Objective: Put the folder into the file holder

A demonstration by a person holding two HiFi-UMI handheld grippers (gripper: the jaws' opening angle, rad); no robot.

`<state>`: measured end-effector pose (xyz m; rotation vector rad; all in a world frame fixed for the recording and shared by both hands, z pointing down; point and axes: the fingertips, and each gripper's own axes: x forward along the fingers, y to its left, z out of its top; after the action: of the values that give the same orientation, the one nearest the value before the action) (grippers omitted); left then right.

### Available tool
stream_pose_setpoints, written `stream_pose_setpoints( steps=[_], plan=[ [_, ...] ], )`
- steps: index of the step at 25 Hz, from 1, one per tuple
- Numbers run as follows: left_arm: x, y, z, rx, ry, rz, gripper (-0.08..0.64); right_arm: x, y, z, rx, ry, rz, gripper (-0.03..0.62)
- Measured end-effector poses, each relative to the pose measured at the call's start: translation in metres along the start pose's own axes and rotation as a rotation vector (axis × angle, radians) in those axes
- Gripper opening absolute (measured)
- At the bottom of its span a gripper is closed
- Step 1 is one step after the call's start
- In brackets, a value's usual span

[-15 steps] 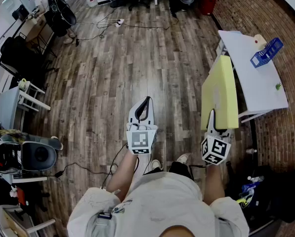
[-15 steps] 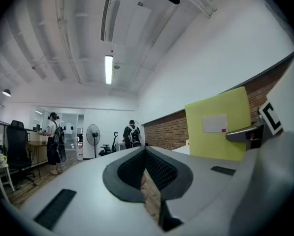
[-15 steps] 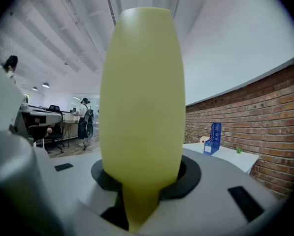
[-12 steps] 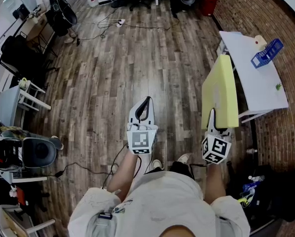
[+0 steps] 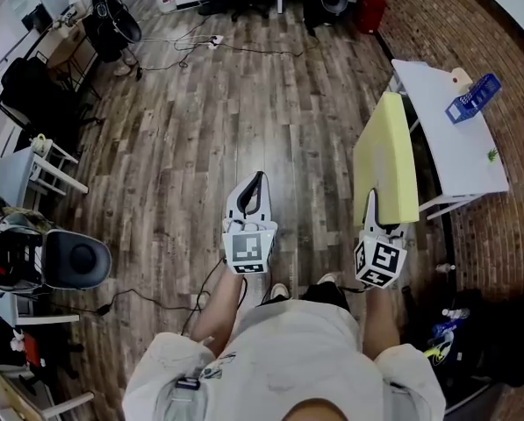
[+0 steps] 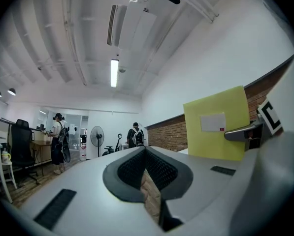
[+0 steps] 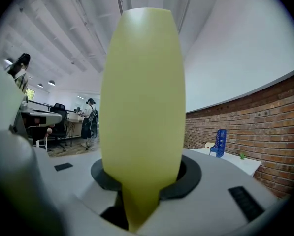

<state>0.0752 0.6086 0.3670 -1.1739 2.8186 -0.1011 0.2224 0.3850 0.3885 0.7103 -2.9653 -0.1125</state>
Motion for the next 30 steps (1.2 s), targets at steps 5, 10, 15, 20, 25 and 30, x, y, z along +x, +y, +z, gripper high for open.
stream_pose_setpoints(
  steps=[5, 10, 15, 20, 25, 30],
  plan=[
    [-0.005, 0.007, -0.003, -0.006, -0.002, 0.000, 0.008, -0.003, 0.006, 0.001, -0.007, -0.002, -0.006, 0.160],
    [0.000, 0.009, -0.008, -0.016, 0.000, 0.007, 0.008, 0.007, 0.005, -0.002, -0.002, 0.003, -0.011, 0.160],
    [0.019, 0.014, -0.019, -0.010, 0.027, 0.015, 0.008, 0.030, 0.005, -0.011, 0.008, 0.019, 0.001, 0.160],
    [0.050, 0.016, -0.031, 0.008, 0.049, 0.020, 0.008, 0.060, -0.002, -0.021, 0.030, 0.030, 0.001, 0.160],
    [0.094, 0.010, -0.036, 0.005, 0.052, 0.025, 0.008, 0.101, -0.022, -0.032, 0.049, 0.057, -0.001, 0.160],
    [0.146, 0.002, -0.042, 0.007, 0.082, 0.034, 0.008, 0.145, -0.051, -0.036, 0.072, 0.081, -0.014, 0.160]
  ],
)
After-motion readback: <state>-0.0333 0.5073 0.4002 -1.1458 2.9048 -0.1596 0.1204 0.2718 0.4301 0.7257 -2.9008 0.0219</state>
